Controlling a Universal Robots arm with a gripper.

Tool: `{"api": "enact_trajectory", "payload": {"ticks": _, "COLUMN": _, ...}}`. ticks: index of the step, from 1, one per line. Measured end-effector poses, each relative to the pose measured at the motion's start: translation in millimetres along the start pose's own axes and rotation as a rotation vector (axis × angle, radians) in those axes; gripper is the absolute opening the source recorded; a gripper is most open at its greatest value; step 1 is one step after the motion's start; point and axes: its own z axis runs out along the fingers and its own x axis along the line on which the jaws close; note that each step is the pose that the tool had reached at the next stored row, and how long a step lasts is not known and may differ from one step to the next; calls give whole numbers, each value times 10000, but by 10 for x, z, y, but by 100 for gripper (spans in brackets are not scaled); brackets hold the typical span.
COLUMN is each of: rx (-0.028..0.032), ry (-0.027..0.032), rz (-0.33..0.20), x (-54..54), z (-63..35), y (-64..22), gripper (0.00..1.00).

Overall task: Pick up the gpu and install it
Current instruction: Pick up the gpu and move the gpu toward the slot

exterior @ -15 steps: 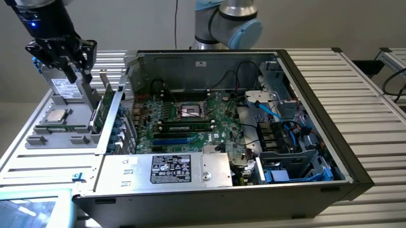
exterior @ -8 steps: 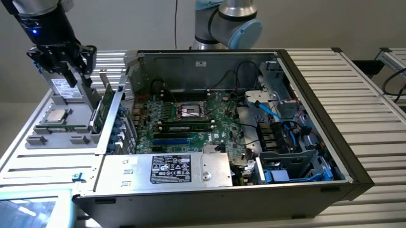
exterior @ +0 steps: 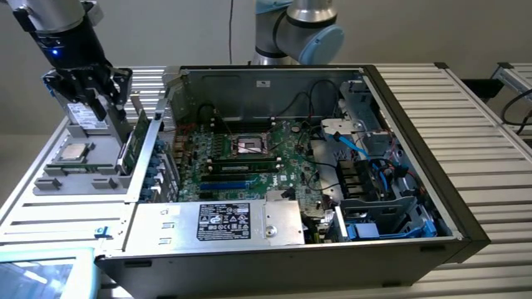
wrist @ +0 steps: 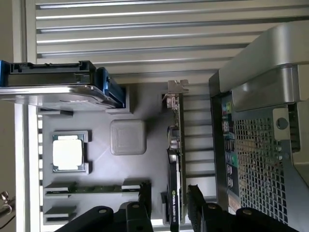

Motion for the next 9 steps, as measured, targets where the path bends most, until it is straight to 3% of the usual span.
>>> {"api": "enact_trajectory", "payload": {"ticks": 9, "rx": 0, "ry": 0, "rz": 1, "x": -47, "z": 161, "y": -76, "gripper": 44}}
